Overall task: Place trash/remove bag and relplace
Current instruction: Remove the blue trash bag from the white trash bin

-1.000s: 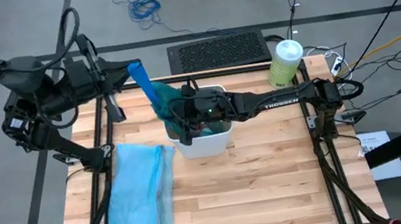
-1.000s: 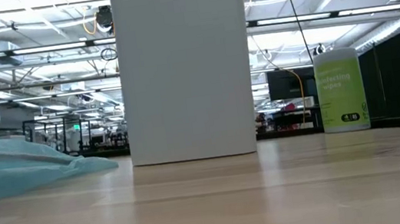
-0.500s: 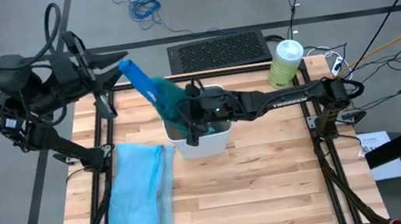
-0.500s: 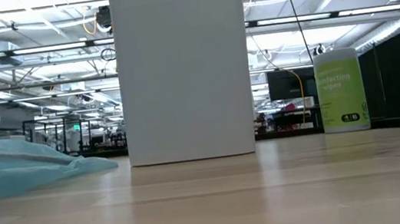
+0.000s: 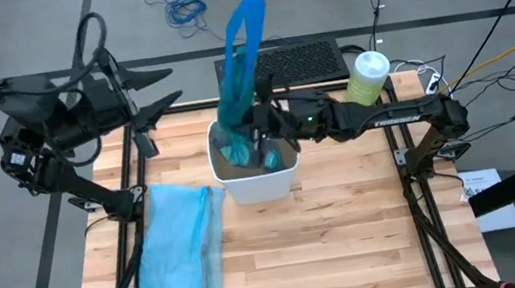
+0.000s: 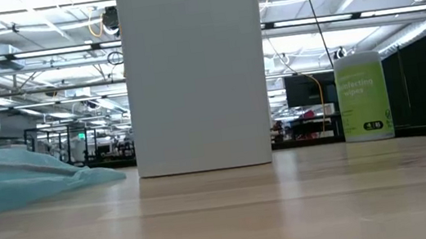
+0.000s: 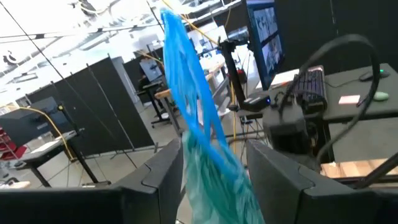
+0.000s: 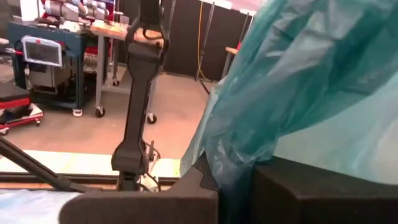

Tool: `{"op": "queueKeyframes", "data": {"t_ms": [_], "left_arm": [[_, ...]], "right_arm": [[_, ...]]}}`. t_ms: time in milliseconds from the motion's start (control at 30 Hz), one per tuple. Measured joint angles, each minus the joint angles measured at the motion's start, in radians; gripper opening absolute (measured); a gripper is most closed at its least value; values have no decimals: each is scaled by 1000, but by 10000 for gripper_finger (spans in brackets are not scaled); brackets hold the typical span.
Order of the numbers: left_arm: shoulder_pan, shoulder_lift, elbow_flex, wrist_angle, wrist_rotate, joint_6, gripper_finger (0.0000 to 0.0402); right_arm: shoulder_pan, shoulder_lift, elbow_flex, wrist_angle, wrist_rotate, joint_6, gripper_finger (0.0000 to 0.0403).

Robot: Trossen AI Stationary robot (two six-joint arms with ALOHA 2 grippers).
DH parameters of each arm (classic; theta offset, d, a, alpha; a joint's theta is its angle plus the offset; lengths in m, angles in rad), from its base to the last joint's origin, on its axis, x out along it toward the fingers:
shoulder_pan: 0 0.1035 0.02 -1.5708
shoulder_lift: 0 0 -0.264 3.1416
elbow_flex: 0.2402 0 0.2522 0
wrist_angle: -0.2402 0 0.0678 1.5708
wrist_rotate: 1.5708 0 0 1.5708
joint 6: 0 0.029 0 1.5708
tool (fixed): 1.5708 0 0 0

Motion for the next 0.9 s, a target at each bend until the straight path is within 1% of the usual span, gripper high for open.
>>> {"op": "queueKeyframes", "data": {"t_ms": [133,200,400,500,633,733,900], "left_arm": [[0,9,-2,-2,-1,1,182],[0,9,-2,-2,-4,1,184],[0,8,-2,-3,-38,5,185],[0,4,-3,-3,-46,8,185],[0,2,-3,-1,-62,21,185],[0,4,-4,-1,-100,36,185],[0,3,-4,1,-125,37,185]], "right_arm": [[0,-32,0,0,7,-35,0],[1,-61,0,-5,40,-58,0],[1,-206,2,-45,66,-82,0],[3,-290,2,-105,132,-99,0],[36,-394,3,-195,221,-98,0],[89,-451,3,-262,294,-98,0],[194,-507,3,-408,478,-56,0]]}}
